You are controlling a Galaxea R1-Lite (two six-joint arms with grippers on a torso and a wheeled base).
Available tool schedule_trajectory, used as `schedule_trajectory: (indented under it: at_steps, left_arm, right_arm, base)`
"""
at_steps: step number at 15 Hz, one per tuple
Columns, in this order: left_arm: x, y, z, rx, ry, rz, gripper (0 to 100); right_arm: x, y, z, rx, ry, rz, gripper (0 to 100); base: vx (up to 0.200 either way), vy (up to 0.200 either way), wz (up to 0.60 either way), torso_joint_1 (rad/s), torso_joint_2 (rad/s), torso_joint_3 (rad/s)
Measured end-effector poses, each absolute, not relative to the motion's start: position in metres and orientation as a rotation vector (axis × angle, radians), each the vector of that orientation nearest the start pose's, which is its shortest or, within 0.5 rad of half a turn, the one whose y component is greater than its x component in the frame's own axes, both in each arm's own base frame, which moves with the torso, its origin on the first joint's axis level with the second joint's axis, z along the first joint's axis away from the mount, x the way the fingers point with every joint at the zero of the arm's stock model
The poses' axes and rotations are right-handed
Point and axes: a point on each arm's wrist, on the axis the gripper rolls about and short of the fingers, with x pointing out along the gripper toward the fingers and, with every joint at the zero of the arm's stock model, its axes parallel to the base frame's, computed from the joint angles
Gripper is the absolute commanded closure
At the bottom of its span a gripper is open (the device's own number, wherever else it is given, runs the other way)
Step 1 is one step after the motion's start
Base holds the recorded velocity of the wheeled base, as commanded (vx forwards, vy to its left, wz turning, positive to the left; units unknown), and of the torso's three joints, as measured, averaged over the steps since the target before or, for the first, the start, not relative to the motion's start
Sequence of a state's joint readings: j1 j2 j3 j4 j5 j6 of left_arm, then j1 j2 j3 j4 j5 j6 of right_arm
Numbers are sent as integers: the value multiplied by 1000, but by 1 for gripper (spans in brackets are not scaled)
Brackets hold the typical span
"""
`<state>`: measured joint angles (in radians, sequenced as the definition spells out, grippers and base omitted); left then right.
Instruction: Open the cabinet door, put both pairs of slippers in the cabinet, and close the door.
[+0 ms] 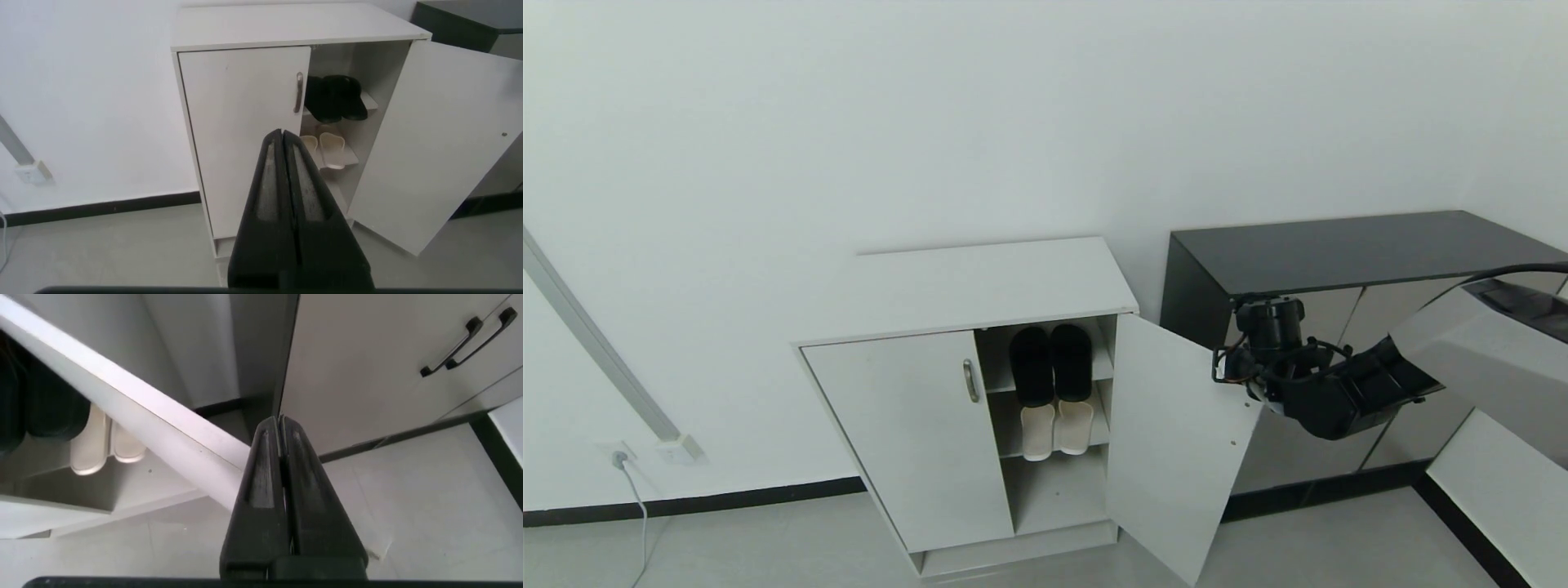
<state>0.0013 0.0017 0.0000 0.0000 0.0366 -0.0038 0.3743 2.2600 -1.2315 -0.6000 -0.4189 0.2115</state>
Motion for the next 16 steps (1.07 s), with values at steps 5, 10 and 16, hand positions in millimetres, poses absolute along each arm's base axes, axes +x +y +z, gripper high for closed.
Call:
schedule_trajectory:
  at_steps: [5,10,16]
  left_arm:
    - [-23,1,76,-4,2,38,100]
    - [-23,1,76,-4,2,38,100]
    - [-23,1,76,-6,2,38,100]
  right_arm:
    - [366,187,83,-3,427,25,100]
    - [311,224,92,-29,419,176,100]
    - [287,225,93,-50,360,308,100]
  base:
    - [0,0,0,0,0,0]
    - [0,0,0,0,0,0]
    - [0,0,0,0,0,0]
